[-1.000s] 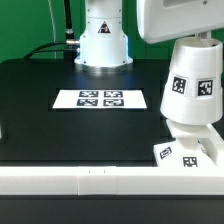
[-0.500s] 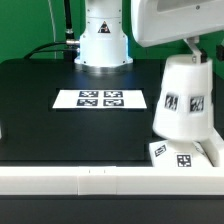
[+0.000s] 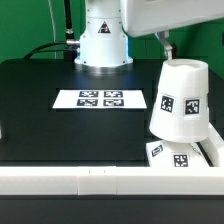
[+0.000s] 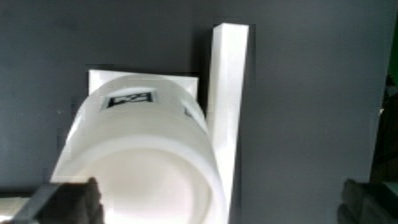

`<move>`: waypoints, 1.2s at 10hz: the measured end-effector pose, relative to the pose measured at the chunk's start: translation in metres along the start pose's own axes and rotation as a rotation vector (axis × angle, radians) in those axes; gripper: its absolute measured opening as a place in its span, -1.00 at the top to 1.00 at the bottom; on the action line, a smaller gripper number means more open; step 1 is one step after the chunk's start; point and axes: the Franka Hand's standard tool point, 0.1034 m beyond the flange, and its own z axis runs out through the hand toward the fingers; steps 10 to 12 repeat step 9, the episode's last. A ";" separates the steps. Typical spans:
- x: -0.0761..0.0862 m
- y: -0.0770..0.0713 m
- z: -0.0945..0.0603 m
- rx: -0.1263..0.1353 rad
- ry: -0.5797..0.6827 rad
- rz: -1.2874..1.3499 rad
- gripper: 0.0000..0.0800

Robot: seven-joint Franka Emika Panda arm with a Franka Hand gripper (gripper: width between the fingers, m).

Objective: Assemble lamp

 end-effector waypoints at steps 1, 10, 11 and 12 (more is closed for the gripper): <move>-0.002 -0.006 -0.007 -0.017 -0.007 0.006 -0.73; 0.000 -0.021 -0.012 -0.051 -0.008 0.007 -0.75; 0.000 -0.021 -0.012 -0.051 -0.008 0.007 -0.75; 0.000 -0.021 -0.012 -0.051 -0.008 0.007 -0.75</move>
Offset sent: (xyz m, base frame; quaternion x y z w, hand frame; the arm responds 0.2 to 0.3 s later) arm 0.0000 0.0000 0.0000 0.0000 0.0000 0.0000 1.0000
